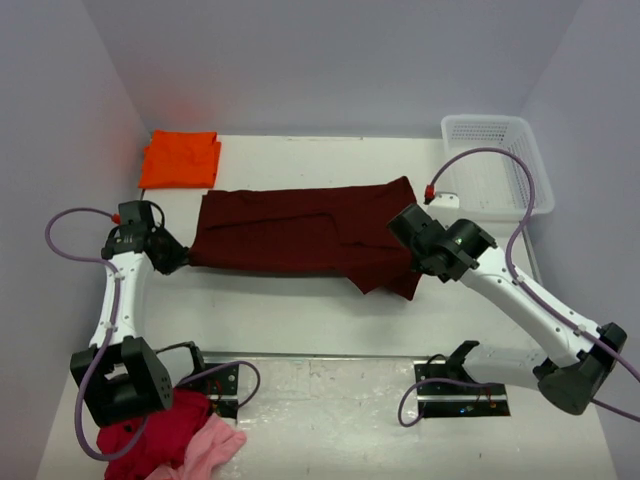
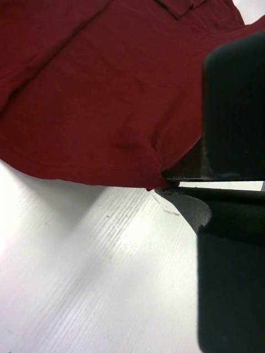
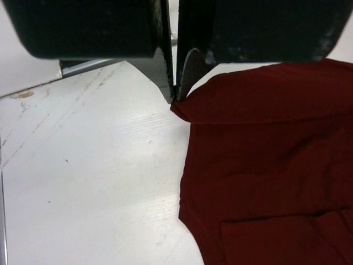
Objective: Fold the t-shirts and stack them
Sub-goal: Fold the other side of the tshirt into a rectangle
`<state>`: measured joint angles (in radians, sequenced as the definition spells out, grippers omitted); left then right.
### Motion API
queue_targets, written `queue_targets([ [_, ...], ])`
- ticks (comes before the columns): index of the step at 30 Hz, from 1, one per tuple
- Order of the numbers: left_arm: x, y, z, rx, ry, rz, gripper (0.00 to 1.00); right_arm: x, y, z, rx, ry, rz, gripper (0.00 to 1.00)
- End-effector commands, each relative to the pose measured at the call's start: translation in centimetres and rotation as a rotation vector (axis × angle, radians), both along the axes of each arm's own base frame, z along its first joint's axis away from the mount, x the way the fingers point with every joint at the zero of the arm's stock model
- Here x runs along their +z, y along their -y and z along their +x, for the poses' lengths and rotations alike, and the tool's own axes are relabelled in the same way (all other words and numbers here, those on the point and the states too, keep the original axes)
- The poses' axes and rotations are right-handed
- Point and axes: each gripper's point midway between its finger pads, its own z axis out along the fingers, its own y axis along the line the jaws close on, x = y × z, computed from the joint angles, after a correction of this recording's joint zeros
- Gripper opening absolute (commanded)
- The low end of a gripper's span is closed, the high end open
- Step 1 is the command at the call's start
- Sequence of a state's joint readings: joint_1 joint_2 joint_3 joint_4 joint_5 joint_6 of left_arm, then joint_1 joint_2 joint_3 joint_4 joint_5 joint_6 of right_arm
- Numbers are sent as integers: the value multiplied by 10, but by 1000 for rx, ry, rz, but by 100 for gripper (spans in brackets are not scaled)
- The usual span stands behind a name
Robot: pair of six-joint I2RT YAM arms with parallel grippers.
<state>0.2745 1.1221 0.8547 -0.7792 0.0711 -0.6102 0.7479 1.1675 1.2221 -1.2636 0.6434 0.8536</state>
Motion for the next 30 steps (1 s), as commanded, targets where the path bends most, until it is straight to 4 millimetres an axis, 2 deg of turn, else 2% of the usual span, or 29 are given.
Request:
queue_targets([
  [1,18,-15,29,36,71,47,0,16,-3,30,22,63,-36,0],
  [7,25,-25,56,28,81,70,0,19,-12,70,38,47,-56,0],
  [12,19,-25,82,9,69,73,0,29,-19,105,71,47,-64,0],
  [14,12,-24,89,5,54,67,0,21,-19,118,66,16,-96,0],
  [18,9,-7,112,-53,56,66,0,17,-20,139,73,-1,-100,0],
  [19,0,-4,116,-67,29,62,0,17,-21,142,78,-3,-94,0],
  [23,-14,12,131,-110,-7,52,0,10,-19,157,79,-23,-111,0],
  [24,-12,17,138,-125,2,53,0,7,-16,161,71,-36,-119,0],
  [25,-19,20,140,-135,-22,50,0,4,-14,162,67,-46,-121,0],
  [28,-19,25,150,-149,-21,49,0,-3,-7,171,51,-67,-121,0],
  [30,-15,21,156,-135,-15,73,0,-4,-4,176,51,-73,-109,0],
])
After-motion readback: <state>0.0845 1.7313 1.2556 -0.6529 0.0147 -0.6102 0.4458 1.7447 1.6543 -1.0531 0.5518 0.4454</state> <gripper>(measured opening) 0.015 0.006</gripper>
